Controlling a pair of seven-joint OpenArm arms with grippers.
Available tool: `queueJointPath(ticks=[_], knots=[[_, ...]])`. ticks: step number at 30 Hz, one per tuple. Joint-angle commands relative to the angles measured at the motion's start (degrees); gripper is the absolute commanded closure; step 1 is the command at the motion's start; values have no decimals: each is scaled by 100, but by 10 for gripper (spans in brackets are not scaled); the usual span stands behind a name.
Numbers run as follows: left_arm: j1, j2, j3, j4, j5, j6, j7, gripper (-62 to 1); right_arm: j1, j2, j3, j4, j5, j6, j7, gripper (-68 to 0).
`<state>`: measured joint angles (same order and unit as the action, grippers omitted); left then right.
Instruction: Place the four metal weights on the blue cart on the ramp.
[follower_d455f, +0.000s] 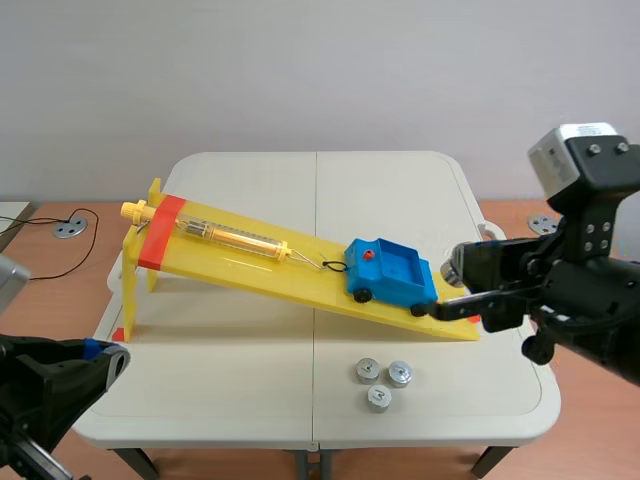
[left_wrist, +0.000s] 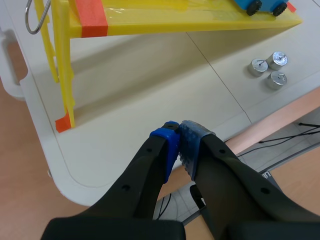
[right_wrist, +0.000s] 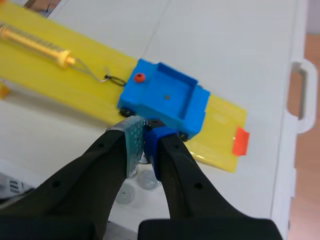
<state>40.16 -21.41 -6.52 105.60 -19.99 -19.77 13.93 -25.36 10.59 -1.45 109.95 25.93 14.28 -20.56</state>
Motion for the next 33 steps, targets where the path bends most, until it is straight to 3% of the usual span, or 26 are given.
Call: queueJointPath(ticks=[1, 12, 16, 33], knots=[[-37, -24, -57, 415, -293, -164, -509, -29, 560, -151, 68, 422, 400, 33, 627, -6], [-37, -24, -57, 415, -293, -164, -509, -29, 1600, -669, 103, -785, 437, 39, 664, -6], [-37, -24, -57, 415, -293, -164, -509, -29, 1987, -828, 96, -1202, 437, 332, 680, -6], [-35, -24, -57, 415, -293, -164, -509, -29, 3158, -1204, 96, -2791, 426, 334, 802, -6]])
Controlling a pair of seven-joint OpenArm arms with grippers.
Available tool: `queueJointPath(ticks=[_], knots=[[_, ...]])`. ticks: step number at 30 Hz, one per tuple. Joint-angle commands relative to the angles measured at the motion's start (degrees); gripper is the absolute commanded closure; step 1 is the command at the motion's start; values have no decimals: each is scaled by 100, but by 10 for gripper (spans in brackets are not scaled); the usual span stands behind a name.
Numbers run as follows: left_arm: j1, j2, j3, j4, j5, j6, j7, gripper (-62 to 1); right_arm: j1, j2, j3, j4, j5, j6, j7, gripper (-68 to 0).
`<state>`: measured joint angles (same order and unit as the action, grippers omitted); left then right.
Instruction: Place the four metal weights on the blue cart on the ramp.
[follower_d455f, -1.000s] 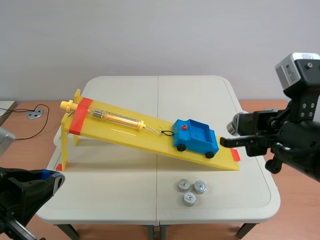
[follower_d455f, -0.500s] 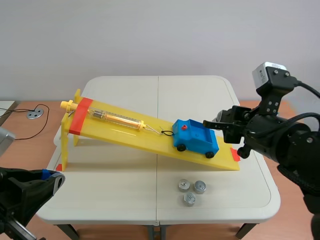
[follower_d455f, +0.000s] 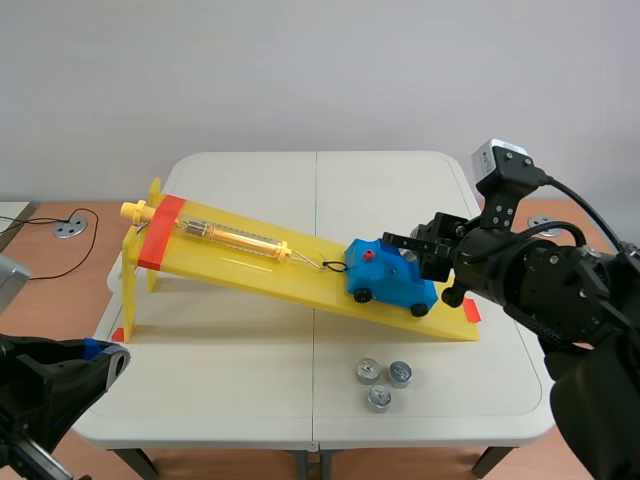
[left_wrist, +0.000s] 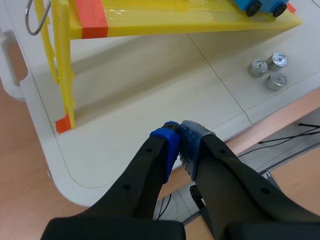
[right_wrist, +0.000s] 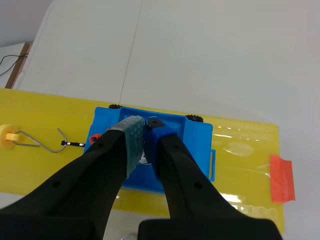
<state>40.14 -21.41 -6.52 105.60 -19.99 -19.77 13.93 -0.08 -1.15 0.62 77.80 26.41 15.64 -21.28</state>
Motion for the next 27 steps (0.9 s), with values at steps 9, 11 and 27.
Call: queueJointPath(ticks=[9, 11, 27], knots=[[-33, -24, -57, 415, -293, -164, -509, -29, 1027, -48, -111, -160, 188, 197, 1027, -6], [-33, -24, -57, 415, -293, -164, -509, -29, 1078, -50, -111, -258, 168, 197, 1032, -6], [-33, -22, -57, 415, -293, -164, -509, -29, 1137, -129, -111, -415, -74, 168, 1432, -50]])
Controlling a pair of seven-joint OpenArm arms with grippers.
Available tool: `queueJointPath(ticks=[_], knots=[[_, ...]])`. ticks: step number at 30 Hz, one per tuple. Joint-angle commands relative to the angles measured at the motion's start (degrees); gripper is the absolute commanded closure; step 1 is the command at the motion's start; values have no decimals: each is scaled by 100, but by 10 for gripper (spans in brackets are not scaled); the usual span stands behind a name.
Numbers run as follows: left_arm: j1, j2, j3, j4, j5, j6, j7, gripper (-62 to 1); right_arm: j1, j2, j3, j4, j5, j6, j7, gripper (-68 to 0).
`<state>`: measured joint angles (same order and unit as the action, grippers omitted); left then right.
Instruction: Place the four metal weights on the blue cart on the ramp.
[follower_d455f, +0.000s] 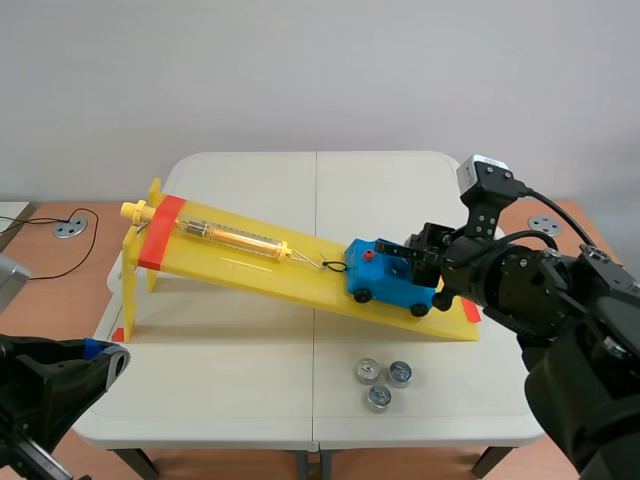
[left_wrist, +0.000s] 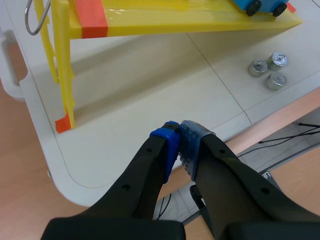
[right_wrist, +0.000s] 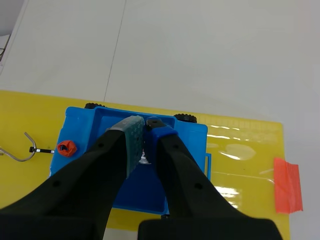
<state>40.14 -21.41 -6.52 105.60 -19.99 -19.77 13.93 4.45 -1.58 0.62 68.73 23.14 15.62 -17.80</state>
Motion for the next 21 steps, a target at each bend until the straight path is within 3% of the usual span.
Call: queueJointPath(ticks=[1, 9, 16, 21], knots=[[-33, -22, -57, 415, -293, -164, -509, -29, 684, -85, -111, 492, 254, 170, 1084, -67], [-33, -22, -57, 415, -293, -164, -509, -29, 682, -76, -4, 553, 258, 264, 1152, -187], [-33, -24, -57, 415, -291, -164, -509, -29, 442, 225, 372, 1196, 420, 1119, 643, -208], [-33, -24, -57, 415, -291, -164, -509, -29, -125, 743, 461, 2028, 557, 1440, 345, -208]])
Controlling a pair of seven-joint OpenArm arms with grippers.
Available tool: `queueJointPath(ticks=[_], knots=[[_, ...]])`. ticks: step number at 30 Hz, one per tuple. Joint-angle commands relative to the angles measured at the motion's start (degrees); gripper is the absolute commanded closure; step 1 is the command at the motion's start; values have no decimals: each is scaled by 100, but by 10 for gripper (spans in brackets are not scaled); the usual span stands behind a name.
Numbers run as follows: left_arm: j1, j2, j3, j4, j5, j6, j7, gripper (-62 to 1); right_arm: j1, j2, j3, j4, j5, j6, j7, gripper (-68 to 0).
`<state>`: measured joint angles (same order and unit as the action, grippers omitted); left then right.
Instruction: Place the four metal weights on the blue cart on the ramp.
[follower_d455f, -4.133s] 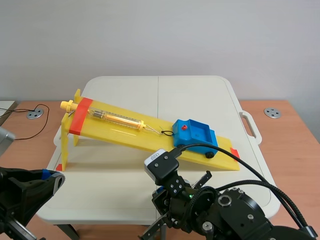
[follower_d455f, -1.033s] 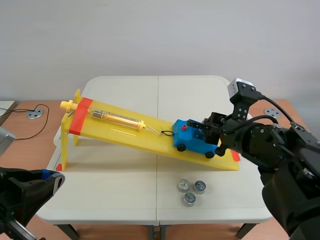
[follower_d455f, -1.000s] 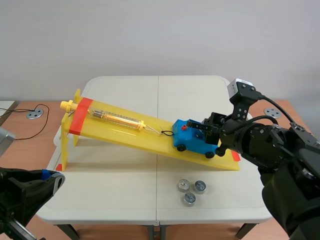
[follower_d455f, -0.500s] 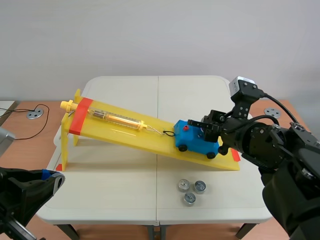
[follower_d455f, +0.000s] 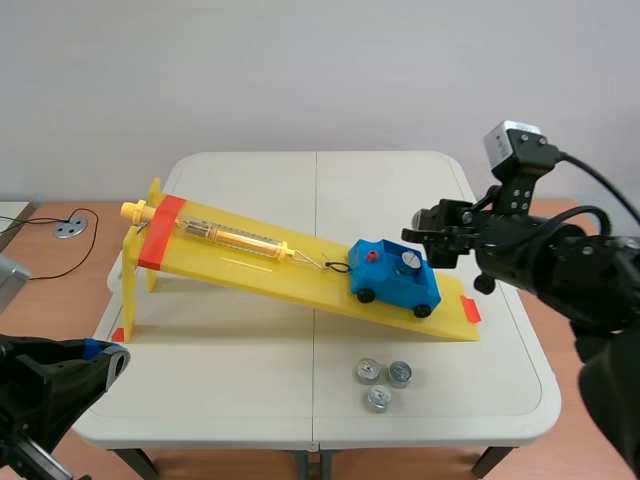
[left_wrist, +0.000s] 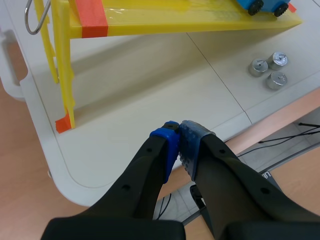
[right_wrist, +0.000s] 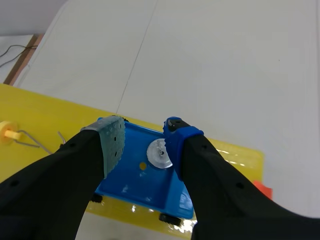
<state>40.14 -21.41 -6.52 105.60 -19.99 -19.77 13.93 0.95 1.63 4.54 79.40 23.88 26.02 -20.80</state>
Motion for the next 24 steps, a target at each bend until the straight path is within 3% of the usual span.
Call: queueJointPath(ticks=[1, 9, 14, 21, 24], knots=[[-33, -24, -57, 415, -291, -164, -509, -29, 85, 540, 70, 1110, 490, 450, 619, -208], [-35, -24, -57, 415, -291, -164, -509, -29, -1047, 1401, 66, 2098, 492, 997, 389, -207], [-35, -24, -57, 415, -291, -164, -509, -29, -1716, 1821, 66, 2544, 490, 1200, 291, -207], [-35, -24, -57, 415, -291, -164, -511, -29, -2295, 1978, 48, 2667, 407, 1270, 184, -207], [-35, -24, -57, 415, -291, -164, -511, -29, -2297, 1976, -122, 2597, 107, 1263, 249, -207]])
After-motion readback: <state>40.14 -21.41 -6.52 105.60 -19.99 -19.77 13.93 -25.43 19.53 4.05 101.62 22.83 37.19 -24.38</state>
